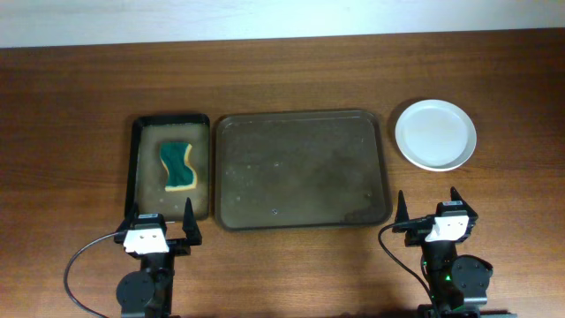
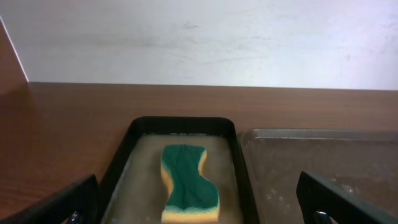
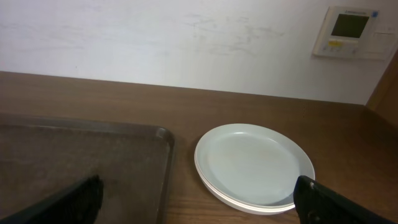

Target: Clean dirty plates on tray and stack at the side

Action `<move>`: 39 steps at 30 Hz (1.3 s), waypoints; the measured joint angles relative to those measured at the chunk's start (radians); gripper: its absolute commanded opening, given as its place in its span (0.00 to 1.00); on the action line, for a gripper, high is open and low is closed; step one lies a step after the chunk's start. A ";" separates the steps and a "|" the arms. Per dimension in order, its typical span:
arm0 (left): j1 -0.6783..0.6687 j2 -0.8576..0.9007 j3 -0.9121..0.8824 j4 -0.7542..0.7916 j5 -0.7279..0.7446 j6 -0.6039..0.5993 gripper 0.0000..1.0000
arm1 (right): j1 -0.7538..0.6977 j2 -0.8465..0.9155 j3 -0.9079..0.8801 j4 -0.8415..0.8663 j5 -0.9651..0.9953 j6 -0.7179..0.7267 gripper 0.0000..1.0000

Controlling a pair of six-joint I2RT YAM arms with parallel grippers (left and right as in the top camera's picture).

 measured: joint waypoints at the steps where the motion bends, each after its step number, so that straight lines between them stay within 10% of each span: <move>1: 0.000 0.000 0.000 0.000 -0.003 -0.008 0.99 | 0.000 0.000 0.000 0.000 0.000 0.000 0.98; 39: 0.000 0.000 0.000 0.000 -0.006 0.037 0.99 | 0.000 0.000 0.000 0.000 0.000 0.001 0.98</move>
